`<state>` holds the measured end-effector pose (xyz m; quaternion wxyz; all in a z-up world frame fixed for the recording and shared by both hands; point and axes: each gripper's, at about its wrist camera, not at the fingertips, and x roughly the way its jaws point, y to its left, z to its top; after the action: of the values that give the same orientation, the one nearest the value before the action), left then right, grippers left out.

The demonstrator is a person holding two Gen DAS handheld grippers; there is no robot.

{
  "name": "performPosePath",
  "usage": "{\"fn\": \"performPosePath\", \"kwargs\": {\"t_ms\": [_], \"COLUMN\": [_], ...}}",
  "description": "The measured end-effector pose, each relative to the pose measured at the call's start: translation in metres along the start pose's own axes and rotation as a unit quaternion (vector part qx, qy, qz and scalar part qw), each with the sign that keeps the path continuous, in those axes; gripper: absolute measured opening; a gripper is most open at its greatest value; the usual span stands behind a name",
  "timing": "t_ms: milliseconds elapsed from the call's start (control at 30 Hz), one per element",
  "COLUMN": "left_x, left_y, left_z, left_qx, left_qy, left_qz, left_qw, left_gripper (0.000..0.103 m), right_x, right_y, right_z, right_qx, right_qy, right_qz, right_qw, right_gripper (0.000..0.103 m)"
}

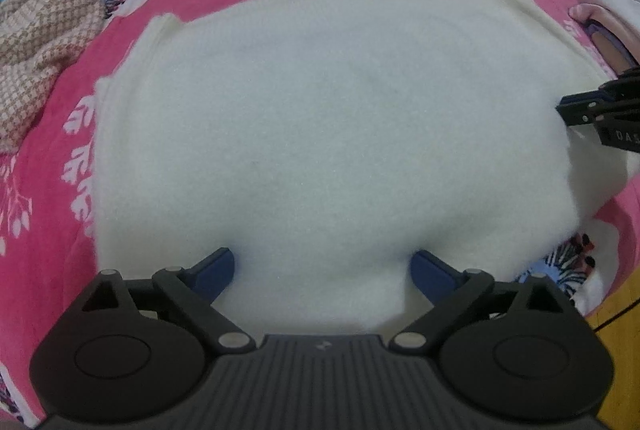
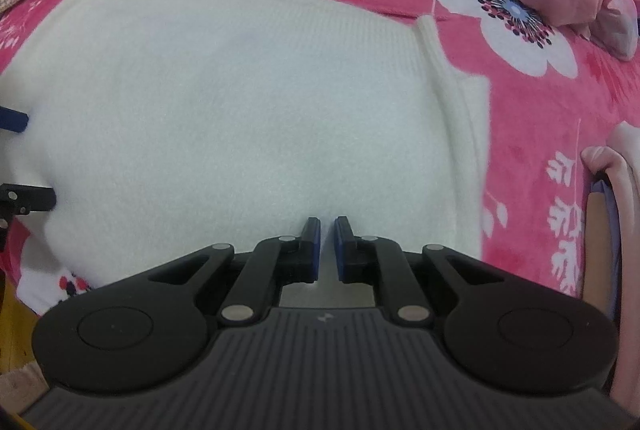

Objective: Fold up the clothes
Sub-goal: 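Press the folded fleece flat with both open grippers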

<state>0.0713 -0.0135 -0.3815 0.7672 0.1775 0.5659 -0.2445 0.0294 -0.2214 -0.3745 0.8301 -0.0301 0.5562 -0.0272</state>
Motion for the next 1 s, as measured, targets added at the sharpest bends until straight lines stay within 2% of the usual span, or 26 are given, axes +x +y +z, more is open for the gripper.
{"fn": "performPosePath", "kwargs": {"t_ms": [167, 533, 733, 1000], "left_x": [0.001, 0.004, 0.007, 0.006], "left_y": [-0.001, -0.005, -0.01, -0.013], "left_z": [0.005, 0.016, 0.02, 0.022], "left_qx": [-0.034, -0.053, -0.057, -0.061], "left_qy": [0.012, 0.046, 0.065, 0.079], "left_qz": [0.0, 0.02, 0.034, 0.038], "left_qw": [0.9994, 0.9973, 0.9956, 0.9943], "left_gripper": [0.103, 0.103, 0.103, 0.103], "right_x": [0.0, 0.0, 0.001, -0.001], "right_y": [-0.004, -0.015, -0.025, -0.012], "right_z": [0.005, 0.007, 0.005, 0.004], "right_qx": [0.02, 0.066, 0.12, 0.082], "right_qy": [0.014, 0.019, 0.017, 0.006], "right_qz": [0.01, 0.03, 0.046, 0.017], "right_qw": [1.0, 0.997, 0.992, 0.996], "right_gripper": [0.007, 0.009, 0.01, 0.01]}}
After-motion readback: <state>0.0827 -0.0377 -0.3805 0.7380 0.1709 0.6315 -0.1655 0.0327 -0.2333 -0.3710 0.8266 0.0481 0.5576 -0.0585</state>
